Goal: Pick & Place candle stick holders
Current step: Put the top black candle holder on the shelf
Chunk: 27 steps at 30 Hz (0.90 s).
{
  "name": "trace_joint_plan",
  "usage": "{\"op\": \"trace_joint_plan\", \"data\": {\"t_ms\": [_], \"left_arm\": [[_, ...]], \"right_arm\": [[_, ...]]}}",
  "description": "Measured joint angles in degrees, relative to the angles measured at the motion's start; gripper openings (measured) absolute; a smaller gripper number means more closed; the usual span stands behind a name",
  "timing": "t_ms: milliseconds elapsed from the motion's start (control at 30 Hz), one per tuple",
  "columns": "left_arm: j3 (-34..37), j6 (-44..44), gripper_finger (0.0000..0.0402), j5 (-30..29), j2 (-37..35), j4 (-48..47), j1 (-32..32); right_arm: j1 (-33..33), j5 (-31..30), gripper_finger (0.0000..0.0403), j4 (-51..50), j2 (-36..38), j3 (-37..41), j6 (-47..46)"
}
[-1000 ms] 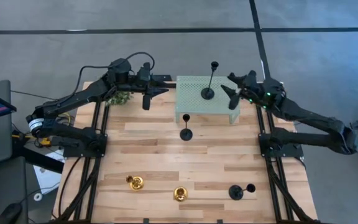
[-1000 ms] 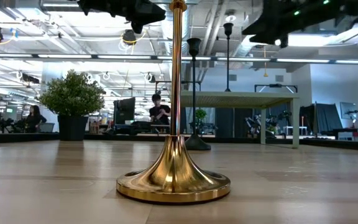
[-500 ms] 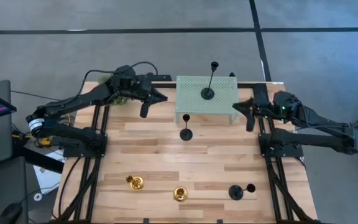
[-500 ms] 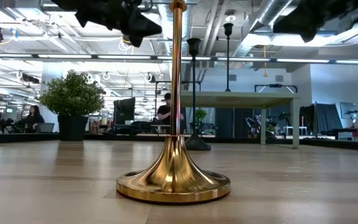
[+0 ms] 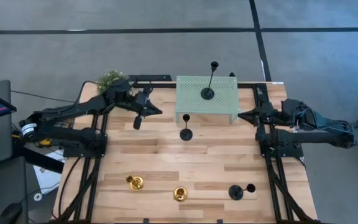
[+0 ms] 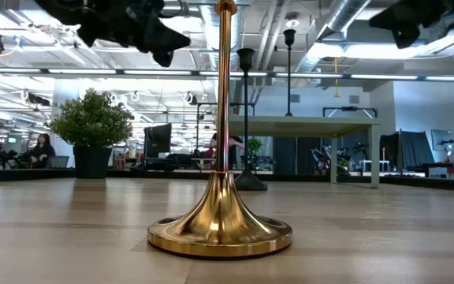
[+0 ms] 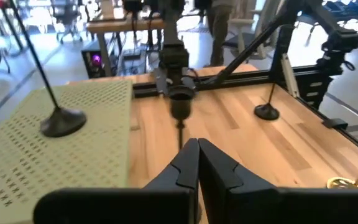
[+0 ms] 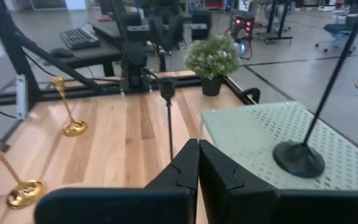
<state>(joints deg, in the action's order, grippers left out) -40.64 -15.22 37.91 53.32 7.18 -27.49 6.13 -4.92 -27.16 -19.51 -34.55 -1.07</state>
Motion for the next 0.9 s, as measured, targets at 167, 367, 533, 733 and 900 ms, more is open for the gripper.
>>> {"op": "trace_joint_plan", "data": {"t_ms": [167, 367, 533, 733, 900], "left_arm": [[6.8, 0.6, 0.0004, -0.2, -3.7, 6.5, 2.7], [10.7, 0.7, 0.0006, -0.3, -3.5, 11.0, 5.9], [10.9, 0.9, 0.0004, -2.8, 0.5, 15.2, 8.7], [10.9, 2.2, 0.0006, -4.1, 6.4, 21.4, 11.5], [10.9, 4.0, 0.0005, -5.4, 9.2, 23.8, 12.5]], "right_arm": [[-3.1, -1.7, 0.0001, 4.1, 2.7, 4.9, -1.8], [-7.2, -2.4, 0.0000, 9.1, 4.3, 9.1, -1.8], [-10.1, -3.5, 0.0000, 12.1, 4.3, 10.4, -1.6], [-13.4, -5.2, 0.0000, 13.4, 4.3, 12.6, -1.5], [-15.2, -5.9, 0.0000, 13.5, 4.3, 14.2, -1.5]]}}
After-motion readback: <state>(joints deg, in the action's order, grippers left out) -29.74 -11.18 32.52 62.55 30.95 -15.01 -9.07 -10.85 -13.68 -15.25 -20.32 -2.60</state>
